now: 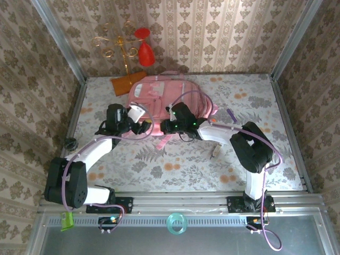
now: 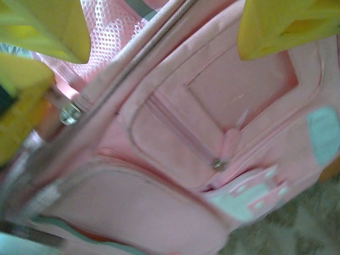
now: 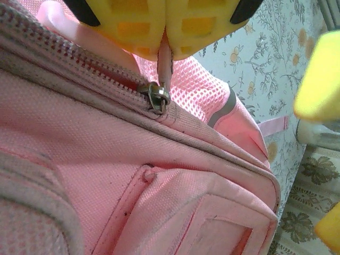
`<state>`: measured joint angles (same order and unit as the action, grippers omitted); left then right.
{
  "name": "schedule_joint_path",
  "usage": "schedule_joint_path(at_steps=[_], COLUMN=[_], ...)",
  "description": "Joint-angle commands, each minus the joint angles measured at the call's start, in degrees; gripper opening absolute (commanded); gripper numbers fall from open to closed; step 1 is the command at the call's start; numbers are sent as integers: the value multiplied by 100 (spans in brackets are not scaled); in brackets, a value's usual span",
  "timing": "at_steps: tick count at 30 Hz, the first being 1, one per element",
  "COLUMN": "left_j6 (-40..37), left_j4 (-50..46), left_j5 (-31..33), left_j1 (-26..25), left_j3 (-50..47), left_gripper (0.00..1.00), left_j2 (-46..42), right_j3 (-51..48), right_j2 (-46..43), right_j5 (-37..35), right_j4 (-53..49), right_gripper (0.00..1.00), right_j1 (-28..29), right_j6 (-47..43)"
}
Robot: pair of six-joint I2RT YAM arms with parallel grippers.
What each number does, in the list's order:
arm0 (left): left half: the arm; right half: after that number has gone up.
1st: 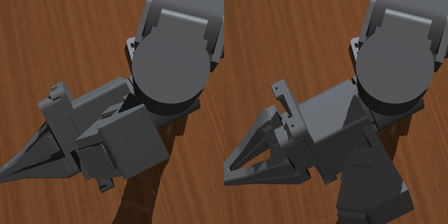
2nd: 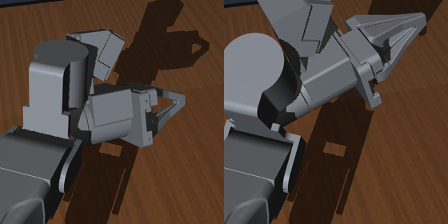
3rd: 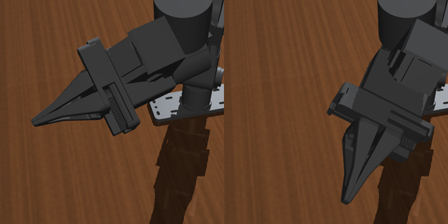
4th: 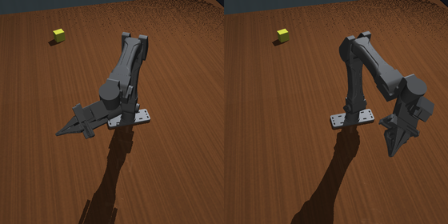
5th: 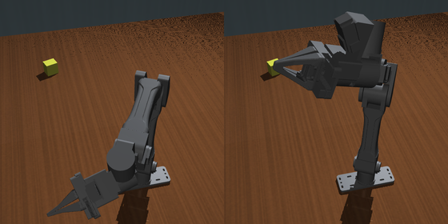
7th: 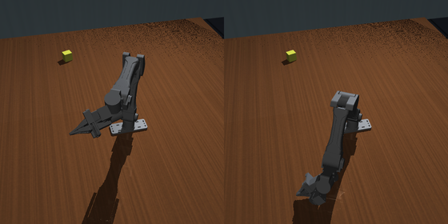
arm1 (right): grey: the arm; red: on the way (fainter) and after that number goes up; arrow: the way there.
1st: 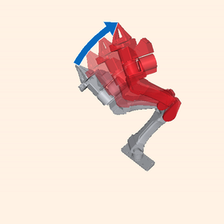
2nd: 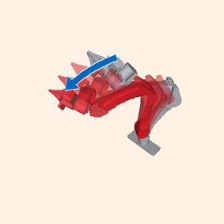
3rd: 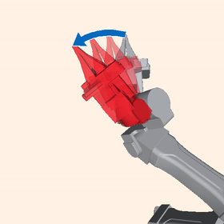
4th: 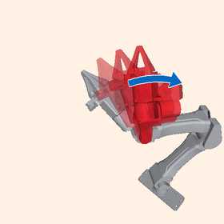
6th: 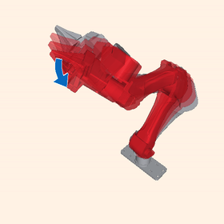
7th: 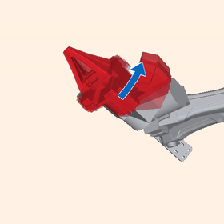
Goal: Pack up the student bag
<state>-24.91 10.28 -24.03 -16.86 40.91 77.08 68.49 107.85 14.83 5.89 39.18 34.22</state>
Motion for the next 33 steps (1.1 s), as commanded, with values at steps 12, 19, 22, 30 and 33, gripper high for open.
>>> schedule_joint_path(at_steps=[12,19,22,30,33], left_j6=[-4419,-4554,-4533,-4409,-4364], left_j4=[-1312,-843,-827,-1062,-1104], left_j5=[-615,66,118,-285,-440], left_j1=[-117,-221,-162,3,109], left_j3=[1157,1210,1158,1154,1117], left_gripper=[69,42,24,0,0], left_j2=[1363,1839,1811,1597,1507], right_j3=[-64,-114,-149,-133,-20], right_j2=[-168,-310,-463,-707,-694], right_j5=[680,826,544,-623,-1060], right_j4=[247,-98,-719,-1849,-2268], right_gripper=[0,0,0,0,0], right_j1=[-174,-240,-343,-410,-433], right_j6=[-119,-278,-428,-641,-698])
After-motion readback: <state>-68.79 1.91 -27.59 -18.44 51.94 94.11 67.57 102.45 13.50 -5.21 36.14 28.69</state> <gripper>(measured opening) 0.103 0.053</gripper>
